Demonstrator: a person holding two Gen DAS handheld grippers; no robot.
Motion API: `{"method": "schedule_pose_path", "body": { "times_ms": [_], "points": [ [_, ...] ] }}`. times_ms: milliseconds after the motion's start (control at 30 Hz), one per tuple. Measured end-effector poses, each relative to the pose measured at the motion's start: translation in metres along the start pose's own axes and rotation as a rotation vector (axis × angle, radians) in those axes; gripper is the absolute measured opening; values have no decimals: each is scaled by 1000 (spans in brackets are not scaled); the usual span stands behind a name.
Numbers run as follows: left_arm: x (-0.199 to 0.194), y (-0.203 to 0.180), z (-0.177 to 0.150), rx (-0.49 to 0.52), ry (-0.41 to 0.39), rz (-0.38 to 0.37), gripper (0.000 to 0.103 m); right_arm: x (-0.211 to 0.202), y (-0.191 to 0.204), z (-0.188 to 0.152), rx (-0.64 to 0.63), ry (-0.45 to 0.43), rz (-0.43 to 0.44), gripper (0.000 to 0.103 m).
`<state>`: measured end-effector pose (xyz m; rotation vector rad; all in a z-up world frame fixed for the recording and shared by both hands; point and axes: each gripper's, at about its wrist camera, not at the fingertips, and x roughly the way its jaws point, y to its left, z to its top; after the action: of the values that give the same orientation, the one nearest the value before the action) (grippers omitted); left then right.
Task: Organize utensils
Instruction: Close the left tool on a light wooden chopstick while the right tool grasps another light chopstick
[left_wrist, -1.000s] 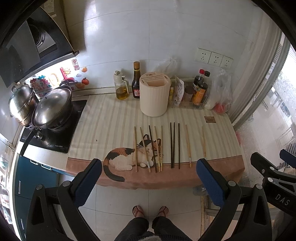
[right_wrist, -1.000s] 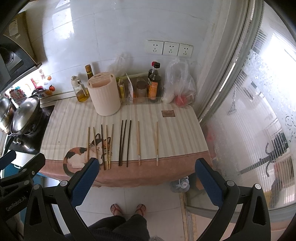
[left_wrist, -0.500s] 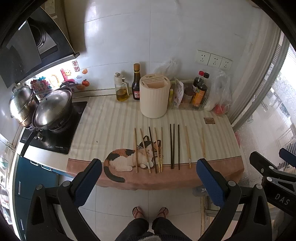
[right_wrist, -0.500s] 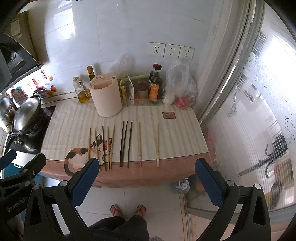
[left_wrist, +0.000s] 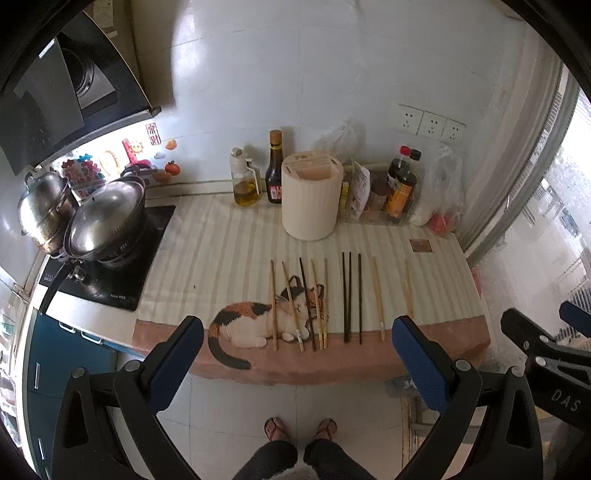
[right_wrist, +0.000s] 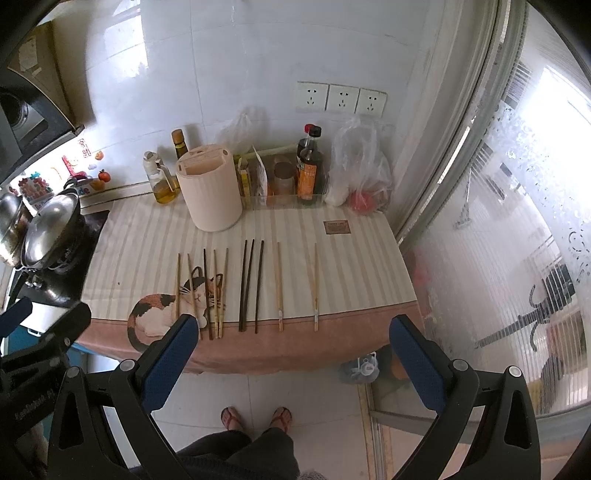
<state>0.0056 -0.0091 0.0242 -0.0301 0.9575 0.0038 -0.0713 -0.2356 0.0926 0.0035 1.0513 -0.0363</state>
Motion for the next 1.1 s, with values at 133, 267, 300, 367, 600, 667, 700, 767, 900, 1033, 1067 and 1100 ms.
{"method": "schedule_pose_path", "body": {
  "times_ms": [133,267,300,367,600,667,700,767,900,1033,1067,1100],
  "points": [
    [20,5,5,14,-39,20,103,13,6,0,-9,-33,22,103],
    [47,19,4,25,-62,28,103,37,18,-1,-41,-50,-21,103],
    [52,22,3,26,-59,31,103,49,21,-1,-41,-41,-35,103],
    [68,28,4,32,-51,25,103,69,24,1,-24,-23,-50,103],
    [130,42,6,59,-11,69,103,144,10,7,108,62,1,95],
    [151,46,8,55,9,79,103,170,3,8,145,96,5,86],
    [160,47,9,52,19,84,103,183,1,7,158,114,6,80],
    [183,50,11,49,42,89,102,212,-4,9,183,153,20,75],
    [232,60,15,10,123,123,84,275,-6,16,186,242,79,68],
    [282,79,11,-91,267,123,71,342,0,22,160,343,129,68],
    [295,82,8,-107,301,135,70,355,2,23,155,368,137,68],
    [306,84,6,-116,330,140,70,369,3,25,149,390,146,68]
  ]
}}
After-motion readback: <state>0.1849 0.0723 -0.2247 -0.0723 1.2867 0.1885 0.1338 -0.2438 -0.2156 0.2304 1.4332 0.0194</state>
